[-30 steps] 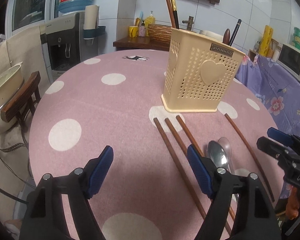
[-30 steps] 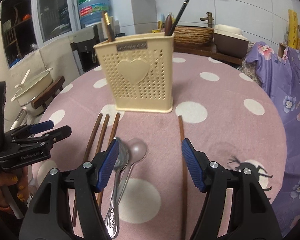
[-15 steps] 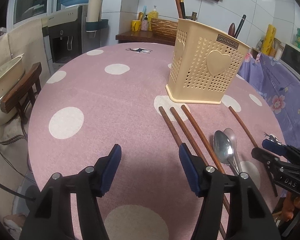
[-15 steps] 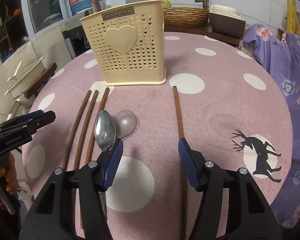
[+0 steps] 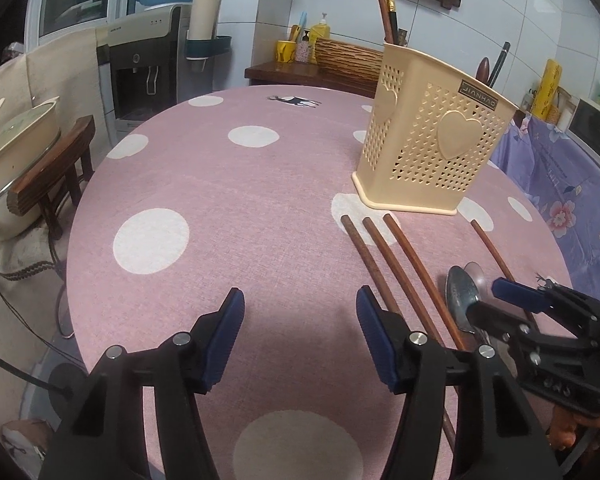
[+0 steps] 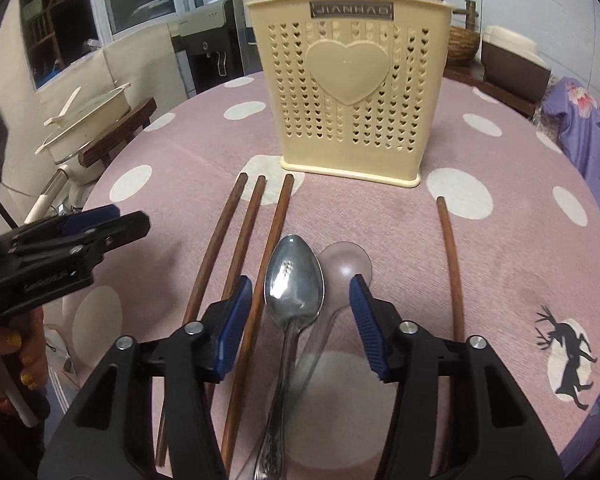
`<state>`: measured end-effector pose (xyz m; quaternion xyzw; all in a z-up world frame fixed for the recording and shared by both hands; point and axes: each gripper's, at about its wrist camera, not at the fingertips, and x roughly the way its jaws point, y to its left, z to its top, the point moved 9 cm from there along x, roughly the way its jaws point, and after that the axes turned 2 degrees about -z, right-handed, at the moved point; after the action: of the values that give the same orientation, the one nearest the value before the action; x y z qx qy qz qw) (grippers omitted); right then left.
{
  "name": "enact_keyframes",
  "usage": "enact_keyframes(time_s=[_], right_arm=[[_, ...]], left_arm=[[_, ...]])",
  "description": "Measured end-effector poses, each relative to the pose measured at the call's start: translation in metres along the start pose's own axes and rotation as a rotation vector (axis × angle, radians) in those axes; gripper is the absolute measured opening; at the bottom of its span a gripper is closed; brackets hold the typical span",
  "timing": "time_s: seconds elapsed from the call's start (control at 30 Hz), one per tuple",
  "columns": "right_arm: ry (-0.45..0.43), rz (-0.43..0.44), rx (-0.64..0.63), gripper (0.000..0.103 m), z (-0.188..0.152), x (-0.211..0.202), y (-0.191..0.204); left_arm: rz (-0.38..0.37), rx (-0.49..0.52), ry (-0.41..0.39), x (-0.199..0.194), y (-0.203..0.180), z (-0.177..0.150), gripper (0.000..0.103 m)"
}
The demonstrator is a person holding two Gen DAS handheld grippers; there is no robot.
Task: Organize utensils
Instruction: 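Close the right gripper on the metal spoon's bowl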
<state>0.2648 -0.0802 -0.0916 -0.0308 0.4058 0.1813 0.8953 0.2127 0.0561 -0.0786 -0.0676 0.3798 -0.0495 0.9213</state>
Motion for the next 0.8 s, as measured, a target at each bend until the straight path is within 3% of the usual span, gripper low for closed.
enact_keyframes(time_s=[0.27, 0.53, 0.8], right_arm=[[0.046, 0.031, 0.037, 0.032, 0.003, 0.018, -0.006], [0.040, 0.060, 0.044, 0.009, 0.003, 0.018, -0.004], [0.001, 0.115, 0.102, 0.002, 0.010, -0.001, -0.007]], left_arm=[[-0.006, -0.008, 0.004, 0.001, 0.004, -0.001, 0.058], [-0.014, -0.008, 0.006, 0.001, 0.003, -0.001, 0.058], [-0.026, 0.004, 0.015, 0.004, -0.006, -0.001, 0.058]])
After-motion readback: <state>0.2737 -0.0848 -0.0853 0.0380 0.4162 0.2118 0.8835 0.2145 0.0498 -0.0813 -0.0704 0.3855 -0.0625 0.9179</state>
